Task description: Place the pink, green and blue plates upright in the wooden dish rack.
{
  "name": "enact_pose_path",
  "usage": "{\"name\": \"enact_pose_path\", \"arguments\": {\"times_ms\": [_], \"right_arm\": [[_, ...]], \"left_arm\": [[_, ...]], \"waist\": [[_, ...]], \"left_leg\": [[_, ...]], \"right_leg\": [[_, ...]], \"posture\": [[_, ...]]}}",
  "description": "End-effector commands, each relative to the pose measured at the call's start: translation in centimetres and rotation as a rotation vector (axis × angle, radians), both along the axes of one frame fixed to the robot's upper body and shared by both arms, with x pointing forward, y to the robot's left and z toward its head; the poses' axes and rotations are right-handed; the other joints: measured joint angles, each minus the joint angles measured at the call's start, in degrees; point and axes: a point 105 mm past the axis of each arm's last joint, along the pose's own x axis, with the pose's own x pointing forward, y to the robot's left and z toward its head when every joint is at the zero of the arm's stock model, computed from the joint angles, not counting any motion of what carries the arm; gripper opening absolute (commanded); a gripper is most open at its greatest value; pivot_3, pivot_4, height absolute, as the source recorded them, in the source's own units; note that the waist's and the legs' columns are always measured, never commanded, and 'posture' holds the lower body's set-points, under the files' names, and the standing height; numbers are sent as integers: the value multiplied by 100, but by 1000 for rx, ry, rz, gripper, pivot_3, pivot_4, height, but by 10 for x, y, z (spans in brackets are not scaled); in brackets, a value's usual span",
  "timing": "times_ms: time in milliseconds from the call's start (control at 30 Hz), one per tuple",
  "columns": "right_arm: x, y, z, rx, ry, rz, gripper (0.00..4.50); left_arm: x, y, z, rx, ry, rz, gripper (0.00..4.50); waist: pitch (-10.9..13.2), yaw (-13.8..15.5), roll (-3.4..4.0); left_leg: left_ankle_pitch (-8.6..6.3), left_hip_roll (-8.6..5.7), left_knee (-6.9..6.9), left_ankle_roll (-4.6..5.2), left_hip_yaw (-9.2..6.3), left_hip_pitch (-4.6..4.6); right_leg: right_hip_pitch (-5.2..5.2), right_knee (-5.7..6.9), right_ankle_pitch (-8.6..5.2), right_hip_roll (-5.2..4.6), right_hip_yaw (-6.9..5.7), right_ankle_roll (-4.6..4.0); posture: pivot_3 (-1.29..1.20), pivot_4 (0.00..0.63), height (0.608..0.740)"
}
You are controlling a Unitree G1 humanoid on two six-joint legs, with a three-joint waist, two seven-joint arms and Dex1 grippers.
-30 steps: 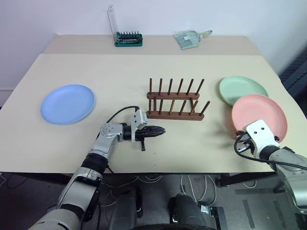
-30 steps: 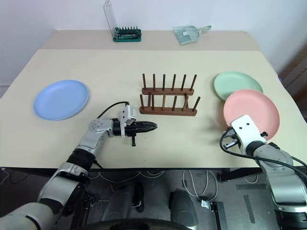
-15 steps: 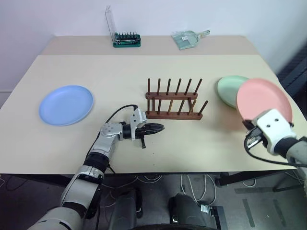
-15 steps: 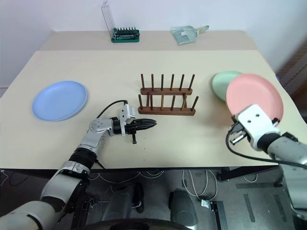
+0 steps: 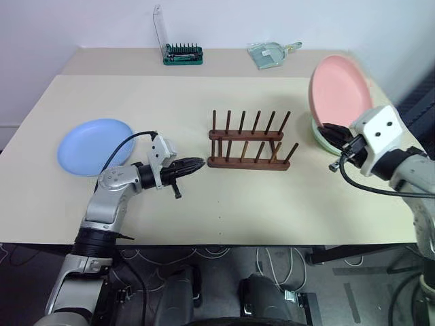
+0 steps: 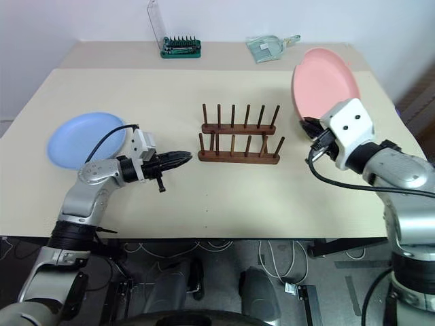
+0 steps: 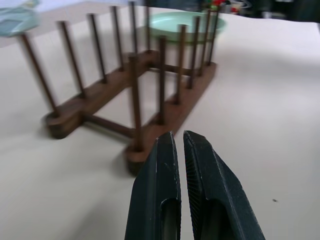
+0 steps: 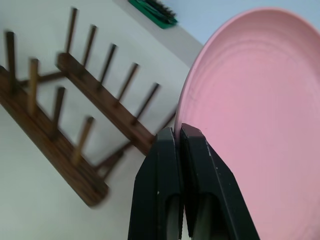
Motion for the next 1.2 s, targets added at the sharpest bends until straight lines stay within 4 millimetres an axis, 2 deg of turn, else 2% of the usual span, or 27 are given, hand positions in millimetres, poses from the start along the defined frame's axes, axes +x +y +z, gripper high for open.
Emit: {"name": "enact_pose_path", "arguments": {"times_ms": [33,200,400,633,900,1200], "right_arm": [[0,7,17,36,-68,49,43],[-7,34,41,288,-91,222,43],[-27,57,71,571,-84,449,43],[-35,56,89,808,-51,587,43],[-25,49,69,859,69,606,43],[-8,31,47,903,212,595,43]], "left_arm": [[4,3,21,-25,-46,29,267],[11,8,41,-52,-48,54,267],[-6,0,48,-51,9,-56,267],[-17,-2,40,-6,54,-110,267],[-18,-2,31,-7,70,-102,267],[-22,-2,23,-12,82,-103,267]], "waist": [[0,-8,0],[1,-46,0],[2,-27,0],[2,-26,-1],[2,-33,0],[2,-31,1]], "left_leg": [[0,0,-1,0,1,0],[4,6,-5,-6,1,2],[4,5,-7,-7,0,0],[3,4,-7,-5,1,0],[2,6,-10,-3,1,0],[1,6,-10,-1,1,0]], "right_leg": [[-1,0,0,0,0,0],[-5,5,0,9,1,0],[-4,5,0,7,1,0],[-4,3,0,2,2,0],[-5,4,0,1,3,-1],[-6,3,0,0,3,-1]], "posture": [[0,150,732],[0,150,732],[0,150,732],[0,150,732],[0,150,732],[0,150,732]]}}
